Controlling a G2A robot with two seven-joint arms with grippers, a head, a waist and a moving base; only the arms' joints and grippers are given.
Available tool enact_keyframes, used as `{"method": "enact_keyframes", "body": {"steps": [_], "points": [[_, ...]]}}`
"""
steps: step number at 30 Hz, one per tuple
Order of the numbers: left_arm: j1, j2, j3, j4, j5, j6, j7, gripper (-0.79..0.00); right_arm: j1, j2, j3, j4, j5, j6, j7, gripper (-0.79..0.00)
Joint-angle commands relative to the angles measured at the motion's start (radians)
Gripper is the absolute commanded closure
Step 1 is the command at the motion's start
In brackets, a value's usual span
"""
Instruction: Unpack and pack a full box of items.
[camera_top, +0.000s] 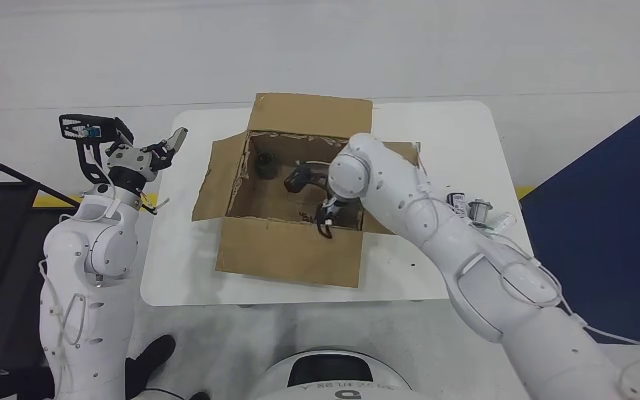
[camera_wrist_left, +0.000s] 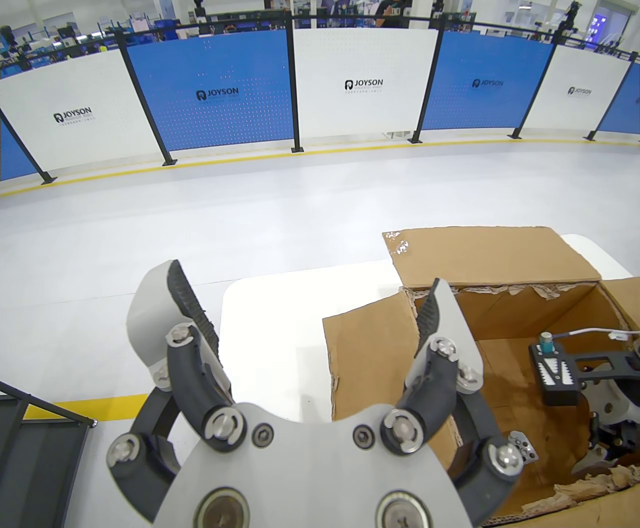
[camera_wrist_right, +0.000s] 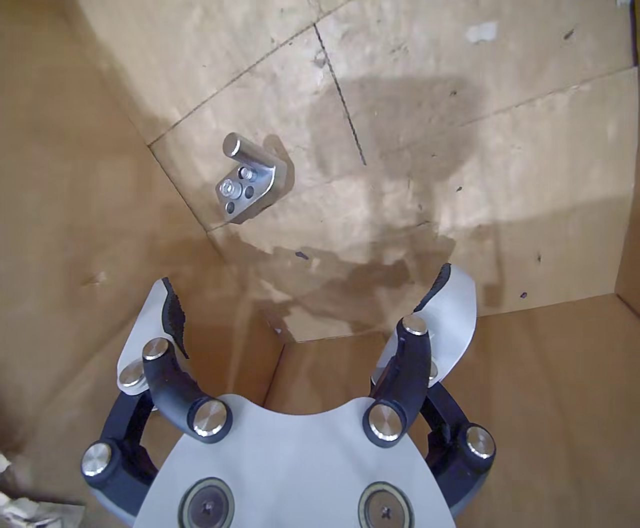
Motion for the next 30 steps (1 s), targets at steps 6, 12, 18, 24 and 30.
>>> {"method": "enact_keyframes", "body": {"steps": [6, 12, 18, 24, 30], "points": [[0.0, 0.0, 0.0, 0.0, 0.0, 0.0, 0.0, -0.785, 0.014, -0.037, -0.069, 0.034, -0.036, -0.041, -0.012, -0.785], [0.0, 0.0, 0.0, 0.0, 0.0, 0.0, 0.0, -0.785, 0.046, -0.078, -0.112, 0.095, -0.065, -0.046, -0.051, -0.677], [0.0, 0.0, 0.0, 0.0, 0.0, 0.0, 0.0, -0.785, 0.077, -0.118, -0.137, 0.166, -0.076, -0.013, -0.076, -0.388], [0.0, 0.0, 0.0, 0.0, 0.0, 0.0, 0.0, -0.785, 0.121, -0.151, -0.132, 0.216, -0.056, -0.007, -0.111, -0.345], [0.0, 0.0, 0.0, 0.0, 0.0, 0.0, 0.0, -0.785, 0.171, -0.16, -0.094, 0.202, -0.004, -0.03, -0.114, -0.739]]}}
